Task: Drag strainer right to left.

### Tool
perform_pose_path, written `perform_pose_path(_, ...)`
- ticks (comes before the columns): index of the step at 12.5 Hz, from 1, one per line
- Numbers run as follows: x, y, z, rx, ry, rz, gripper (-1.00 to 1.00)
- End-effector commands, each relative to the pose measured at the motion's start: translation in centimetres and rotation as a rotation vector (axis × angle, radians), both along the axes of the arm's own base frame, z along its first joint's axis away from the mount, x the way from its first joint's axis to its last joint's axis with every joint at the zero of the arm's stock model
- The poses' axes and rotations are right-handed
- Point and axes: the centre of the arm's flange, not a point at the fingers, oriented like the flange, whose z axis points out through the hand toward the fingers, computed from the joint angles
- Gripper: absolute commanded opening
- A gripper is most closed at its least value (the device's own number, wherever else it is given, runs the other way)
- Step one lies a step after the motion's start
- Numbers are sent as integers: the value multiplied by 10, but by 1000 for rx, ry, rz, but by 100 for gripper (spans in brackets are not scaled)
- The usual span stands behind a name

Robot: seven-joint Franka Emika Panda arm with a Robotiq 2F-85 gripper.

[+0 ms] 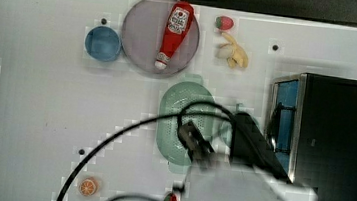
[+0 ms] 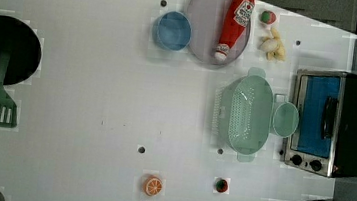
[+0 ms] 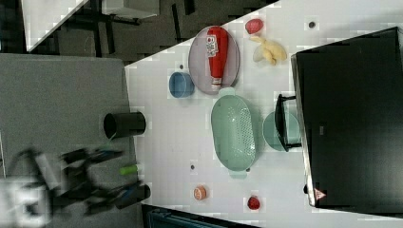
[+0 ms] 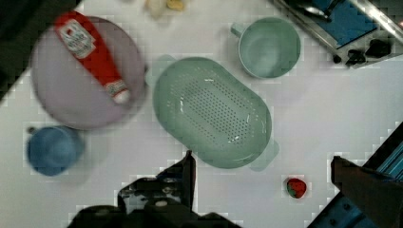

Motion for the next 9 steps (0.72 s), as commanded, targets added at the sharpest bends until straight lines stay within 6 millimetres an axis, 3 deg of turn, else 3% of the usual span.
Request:
perform_pose_path(1, 31, -6, -130, 9, 150, -78, 100)
perform_pose_path(6, 44, 2, -244, 2, 82, -376, 100)
perform_pose_path(9, 49, 8, -308, -5, 101, -467, 100)
